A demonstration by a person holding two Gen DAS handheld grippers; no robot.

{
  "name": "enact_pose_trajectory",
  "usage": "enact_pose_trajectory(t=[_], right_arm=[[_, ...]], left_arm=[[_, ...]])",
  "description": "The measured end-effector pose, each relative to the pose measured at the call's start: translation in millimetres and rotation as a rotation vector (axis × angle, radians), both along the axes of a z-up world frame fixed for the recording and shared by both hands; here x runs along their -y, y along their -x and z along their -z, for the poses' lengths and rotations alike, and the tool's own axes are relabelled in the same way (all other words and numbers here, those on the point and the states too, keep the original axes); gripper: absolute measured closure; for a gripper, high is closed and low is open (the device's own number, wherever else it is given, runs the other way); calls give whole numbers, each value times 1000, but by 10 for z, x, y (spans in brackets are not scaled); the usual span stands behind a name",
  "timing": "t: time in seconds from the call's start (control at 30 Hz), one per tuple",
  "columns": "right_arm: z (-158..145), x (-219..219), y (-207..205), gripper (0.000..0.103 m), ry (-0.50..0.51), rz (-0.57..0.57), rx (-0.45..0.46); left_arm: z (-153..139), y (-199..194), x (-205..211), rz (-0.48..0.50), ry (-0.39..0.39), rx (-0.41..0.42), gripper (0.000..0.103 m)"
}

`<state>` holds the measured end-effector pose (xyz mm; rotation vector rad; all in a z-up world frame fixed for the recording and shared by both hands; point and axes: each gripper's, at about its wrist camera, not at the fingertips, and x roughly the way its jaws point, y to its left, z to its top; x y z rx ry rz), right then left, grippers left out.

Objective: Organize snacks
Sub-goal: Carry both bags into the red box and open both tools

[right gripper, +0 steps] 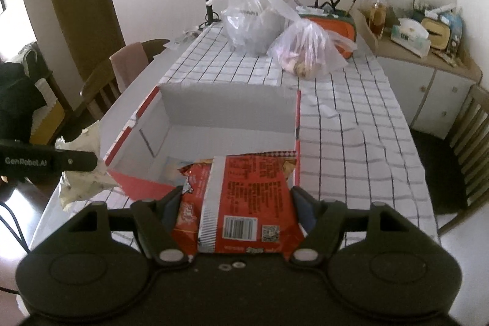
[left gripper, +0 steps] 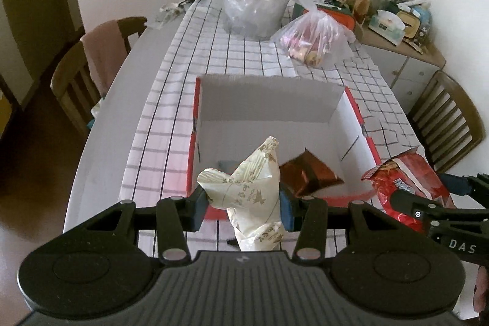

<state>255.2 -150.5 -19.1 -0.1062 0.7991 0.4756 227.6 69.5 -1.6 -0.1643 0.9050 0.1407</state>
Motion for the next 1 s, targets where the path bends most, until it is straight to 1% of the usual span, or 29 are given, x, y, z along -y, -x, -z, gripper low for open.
enact_pose_trajectory(t=[0.23, 0.37, 0.57, 0.77, 1.0], right_arm=[[-30, -79, -283, 30, 8, 4, 35], [-1, -148, -441, 30, 12, -3, 35], [170, -293, -651, 30, 35, -13, 20], [372, -437, -852, 30, 46, -25, -9], [565, -574, -1037, 30, 70, -43, -32]], left_arm=[[4, -296, 0, 11, -22, -4, 57], [93, -484, -43, -8, -19, -36, 57], [266, -714, -94, -27, -39, -72, 57], [497, -935, -133, -41, -36, -126, 57], [713, -1108, -160, -45, -46, -168, 57]])
